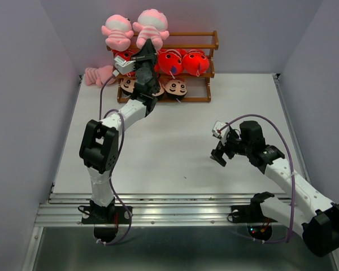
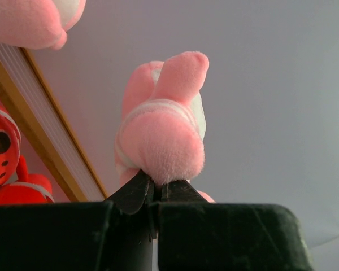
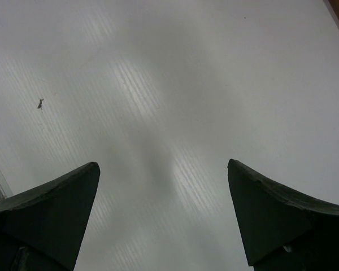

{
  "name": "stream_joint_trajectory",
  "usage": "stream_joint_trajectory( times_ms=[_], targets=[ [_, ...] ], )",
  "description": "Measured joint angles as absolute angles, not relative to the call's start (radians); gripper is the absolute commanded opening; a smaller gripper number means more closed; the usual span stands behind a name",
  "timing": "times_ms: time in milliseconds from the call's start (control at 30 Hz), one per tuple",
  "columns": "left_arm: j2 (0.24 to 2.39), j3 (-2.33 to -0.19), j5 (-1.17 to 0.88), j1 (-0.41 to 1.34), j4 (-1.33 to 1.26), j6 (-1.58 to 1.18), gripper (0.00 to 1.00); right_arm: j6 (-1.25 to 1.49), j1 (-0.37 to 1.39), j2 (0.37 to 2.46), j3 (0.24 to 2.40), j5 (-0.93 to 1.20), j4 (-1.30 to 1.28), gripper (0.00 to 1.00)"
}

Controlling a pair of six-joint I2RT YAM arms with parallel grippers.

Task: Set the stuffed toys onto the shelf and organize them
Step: Place the stuffed toy onto shelf

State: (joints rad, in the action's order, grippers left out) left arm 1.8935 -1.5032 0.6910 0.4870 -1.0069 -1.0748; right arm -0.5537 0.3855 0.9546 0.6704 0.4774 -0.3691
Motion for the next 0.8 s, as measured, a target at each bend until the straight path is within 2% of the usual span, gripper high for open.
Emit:
stream_joint_trajectory(
  times_ms=[300,800],
  targets=[
    [2.041,-1.618,0.754,0.487,-0.998,-1.086,0.00,-0.566,0.385,0.957,0.670,0.490,-0.377,1.00],
    [2.118,-1.723,0.806,0.472,-0.914,-1.145,0.00,-0.579,0.385,0.971,0.670,0.497,-0.390,1.00]
  ],
)
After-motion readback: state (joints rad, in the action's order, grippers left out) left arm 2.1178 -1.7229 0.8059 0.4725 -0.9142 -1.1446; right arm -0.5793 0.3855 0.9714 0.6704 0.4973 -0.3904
